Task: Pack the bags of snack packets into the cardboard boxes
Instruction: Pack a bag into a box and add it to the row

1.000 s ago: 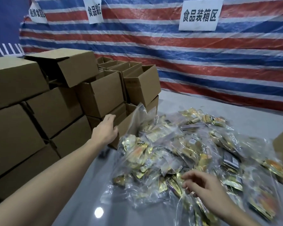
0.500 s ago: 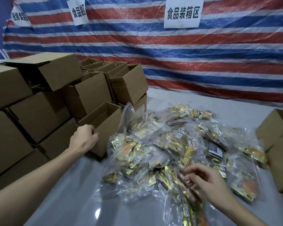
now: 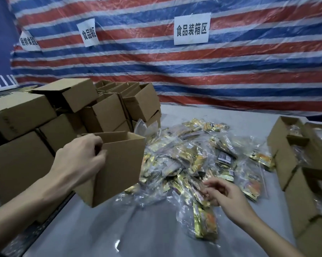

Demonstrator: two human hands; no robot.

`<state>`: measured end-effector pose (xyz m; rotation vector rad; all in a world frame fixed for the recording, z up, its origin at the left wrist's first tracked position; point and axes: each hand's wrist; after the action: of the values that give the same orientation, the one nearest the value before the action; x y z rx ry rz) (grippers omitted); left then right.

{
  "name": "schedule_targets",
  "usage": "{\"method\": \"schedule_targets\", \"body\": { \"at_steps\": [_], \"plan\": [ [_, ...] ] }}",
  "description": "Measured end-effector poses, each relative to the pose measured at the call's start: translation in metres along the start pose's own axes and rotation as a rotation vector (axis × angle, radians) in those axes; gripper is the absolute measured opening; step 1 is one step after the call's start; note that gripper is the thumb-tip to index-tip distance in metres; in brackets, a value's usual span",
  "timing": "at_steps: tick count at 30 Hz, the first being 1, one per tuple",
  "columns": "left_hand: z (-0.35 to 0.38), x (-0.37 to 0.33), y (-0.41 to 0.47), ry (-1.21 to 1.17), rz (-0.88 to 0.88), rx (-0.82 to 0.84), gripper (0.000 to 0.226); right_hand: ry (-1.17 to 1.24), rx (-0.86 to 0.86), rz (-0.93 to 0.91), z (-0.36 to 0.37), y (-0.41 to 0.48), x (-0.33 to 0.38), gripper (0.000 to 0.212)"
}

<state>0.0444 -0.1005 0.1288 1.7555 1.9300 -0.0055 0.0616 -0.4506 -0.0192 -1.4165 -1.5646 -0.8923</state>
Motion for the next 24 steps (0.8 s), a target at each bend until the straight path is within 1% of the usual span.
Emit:
{"method": "schedule_targets", "body": {
  "at_steps": [2,4,6,9,10,13,16,17,18,21,22,24],
  "plan": [
    [-0.006,-0.024,-0.020,-0.082,0.106,0.040,0.014,-0.019,-0.027,-0.003,-0.007,-0.014,0.004,0.014],
    [-0.002,-0.045,-0.040,-0.183,0.199,0.108,0.017,-0.050,-0.050,0.022,-0.018,-0.027,0.005,0.027],
    [0.009,-0.063,-0.054,-0.323,0.262,0.199,0.016,-0.012,-0.078,0.058,-0.030,-0.039,0.007,0.043],
    [0.039,-0.085,-0.065,-0.474,0.389,0.346,0.010,0.092,-0.131,0.135,-0.047,-0.054,0.006,0.052],
    [0.051,-0.090,-0.068,-0.507,0.426,0.380,0.011,0.117,-0.140,0.166,-0.051,-0.059,0.004,0.058],
    [0.092,-0.099,-0.077,-0.550,0.504,0.450,0.011,0.160,-0.161,0.249,-0.062,-0.073,-0.002,0.073],
    [0.131,-0.095,-0.090,-0.509,0.554,0.514,0.010,0.073,-0.178,0.338,-0.066,-0.088,-0.017,0.100],
    [0.142,-0.092,-0.097,-0.490,0.578,0.537,0.009,0.034,-0.181,0.397,-0.066,-0.093,-0.023,0.100],
    [0.153,-0.090,-0.104,-0.474,0.596,0.571,0.008,-0.001,-0.185,0.464,-0.066,-0.098,-0.031,0.090],
    [0.179,-0.086,-0.129,-0.436,0.595,0.714,0.008,-0.162,-0.204,0.597,-0.058,-0.117,-0.056,0.040],
    [0.185,-0.084,-0.136,-0.419,0.590,0.772,0.009,-0.232,-0.193,0.620,-0.055,-0.124,-0.064,0.032],
    [0.191,-0.081,-0.147,-0.373,0.619,0.886,0.014,-0.336,-0.134,0.653,-0.050,-0.138,-0.074,0.034]
  ]
}}
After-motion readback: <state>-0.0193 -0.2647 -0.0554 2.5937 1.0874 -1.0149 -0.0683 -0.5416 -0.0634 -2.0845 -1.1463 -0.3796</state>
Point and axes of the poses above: each hand's wrist, its own y-axis towards the middle knuckle, its own z-axis out of the palm, x = y × z, and after that the axes turned 11 degrees about -y, right-handed
